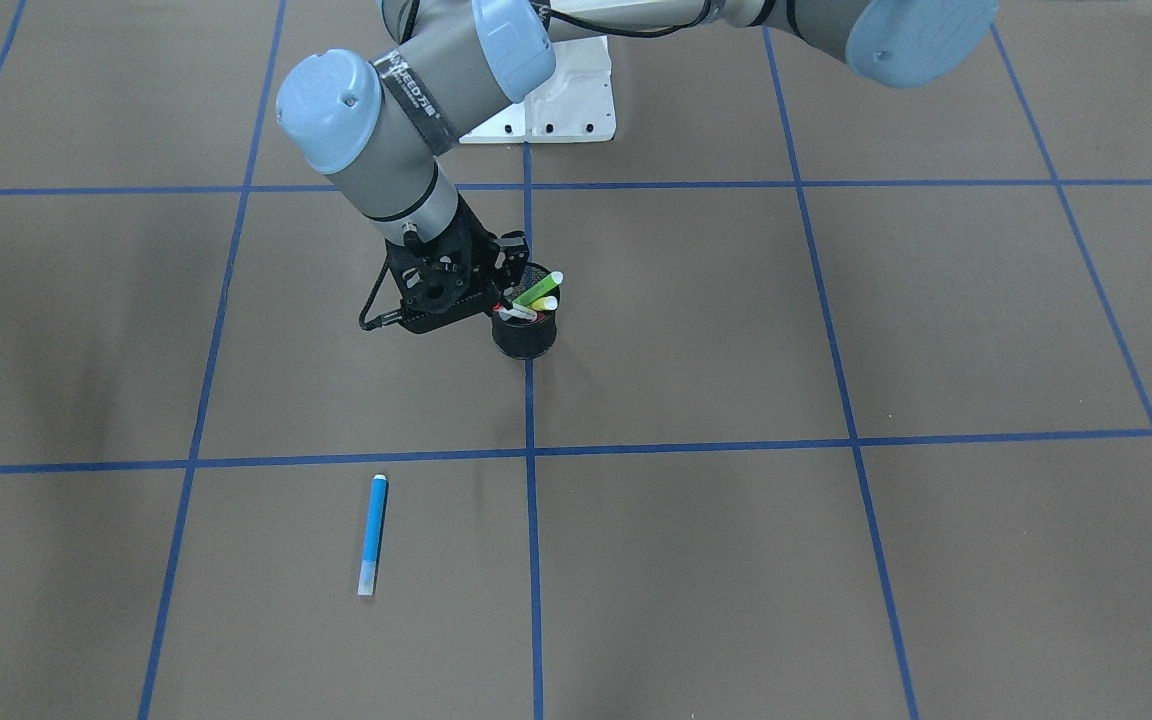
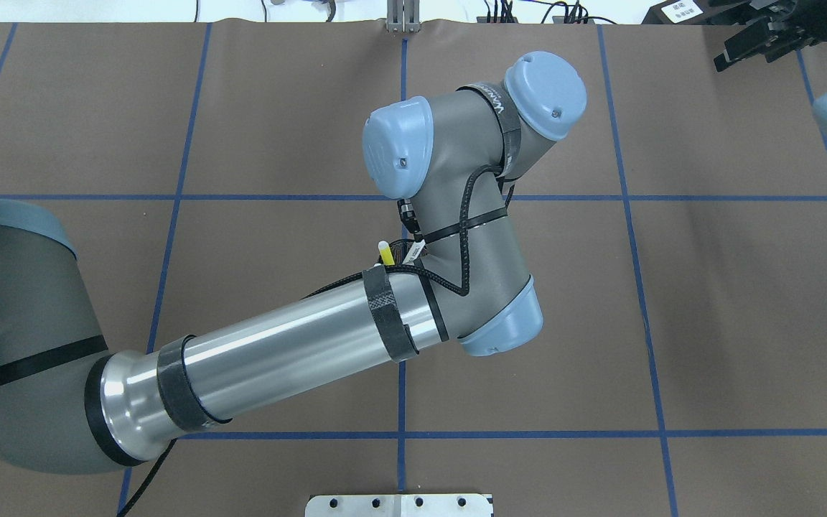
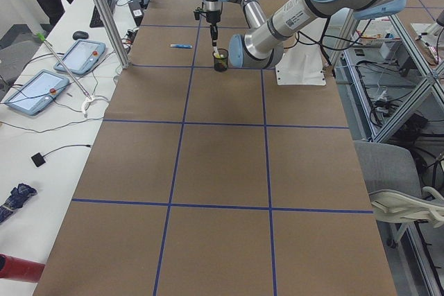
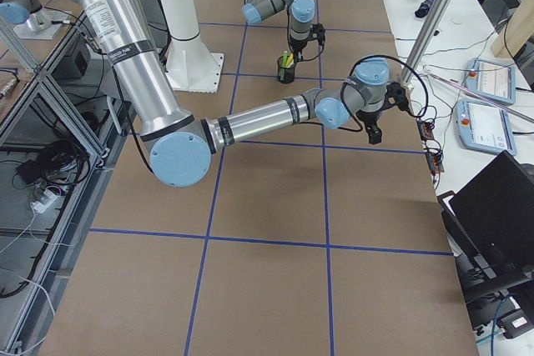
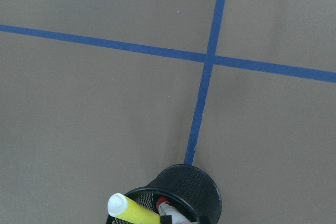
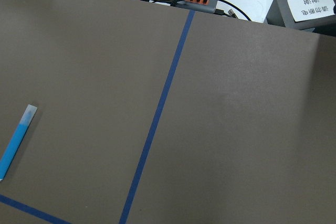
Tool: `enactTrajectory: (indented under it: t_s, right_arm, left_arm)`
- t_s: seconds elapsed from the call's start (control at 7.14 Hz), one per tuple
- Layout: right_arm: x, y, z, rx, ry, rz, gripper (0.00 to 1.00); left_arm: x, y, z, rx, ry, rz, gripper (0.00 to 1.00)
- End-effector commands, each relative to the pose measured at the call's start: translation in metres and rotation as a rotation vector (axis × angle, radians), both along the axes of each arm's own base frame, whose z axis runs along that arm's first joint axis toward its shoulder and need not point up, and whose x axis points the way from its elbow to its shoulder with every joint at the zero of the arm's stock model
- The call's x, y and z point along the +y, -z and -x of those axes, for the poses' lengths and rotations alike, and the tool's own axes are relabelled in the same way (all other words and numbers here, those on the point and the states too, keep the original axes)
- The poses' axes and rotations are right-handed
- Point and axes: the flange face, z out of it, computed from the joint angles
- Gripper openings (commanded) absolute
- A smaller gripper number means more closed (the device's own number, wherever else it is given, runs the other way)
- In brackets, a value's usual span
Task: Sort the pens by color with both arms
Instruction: 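Lower the left gripper and grasp the red-capped white marker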
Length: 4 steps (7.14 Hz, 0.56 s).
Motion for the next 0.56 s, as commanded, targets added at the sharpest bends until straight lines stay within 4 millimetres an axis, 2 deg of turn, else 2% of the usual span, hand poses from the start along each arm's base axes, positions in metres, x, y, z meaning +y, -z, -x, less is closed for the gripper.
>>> enactTrajectory:
  t_s: [0.0,0.42]
  right_arm:
    - [0.000,0.000,0.000,0.000,0.000,0.002,1.00]
    - [0.001,-0.003,0.000,0.001,0.001,0.004,1.00]
  left_arm:
    - [0.020,0.034,0.036,0.046,0.001,-0.028,0.00]
    - [0.044,0.092,0.097,0.175,0.049,-0.188,0.00]
